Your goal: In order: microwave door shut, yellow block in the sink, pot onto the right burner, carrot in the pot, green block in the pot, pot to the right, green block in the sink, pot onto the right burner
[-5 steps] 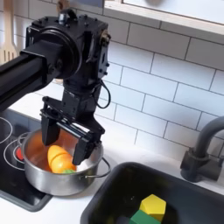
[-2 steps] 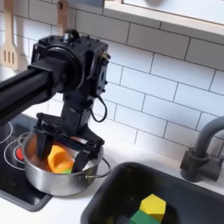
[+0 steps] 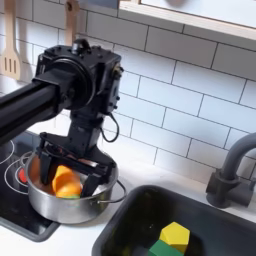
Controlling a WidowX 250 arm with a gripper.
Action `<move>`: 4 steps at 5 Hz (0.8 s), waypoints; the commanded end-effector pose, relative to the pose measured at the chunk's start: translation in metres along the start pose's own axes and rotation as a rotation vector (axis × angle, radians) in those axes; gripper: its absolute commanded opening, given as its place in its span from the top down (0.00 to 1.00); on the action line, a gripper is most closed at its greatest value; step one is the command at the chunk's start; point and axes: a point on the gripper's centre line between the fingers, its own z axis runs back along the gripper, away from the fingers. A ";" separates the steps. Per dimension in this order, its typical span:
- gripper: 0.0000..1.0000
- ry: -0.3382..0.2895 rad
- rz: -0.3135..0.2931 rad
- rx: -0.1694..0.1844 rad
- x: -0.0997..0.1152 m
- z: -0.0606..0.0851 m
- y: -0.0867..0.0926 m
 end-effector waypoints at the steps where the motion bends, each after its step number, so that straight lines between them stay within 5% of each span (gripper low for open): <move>1: 0.00 -0.044 -0.224 0.000 0.001 -0.016 0.026; 3: 0.00 -0.087 -0.347 -0.019 0.007 -0.015 0.017; 4: 0.00 -0.073 -0.318 -0.055 0.008 -0.015 0.025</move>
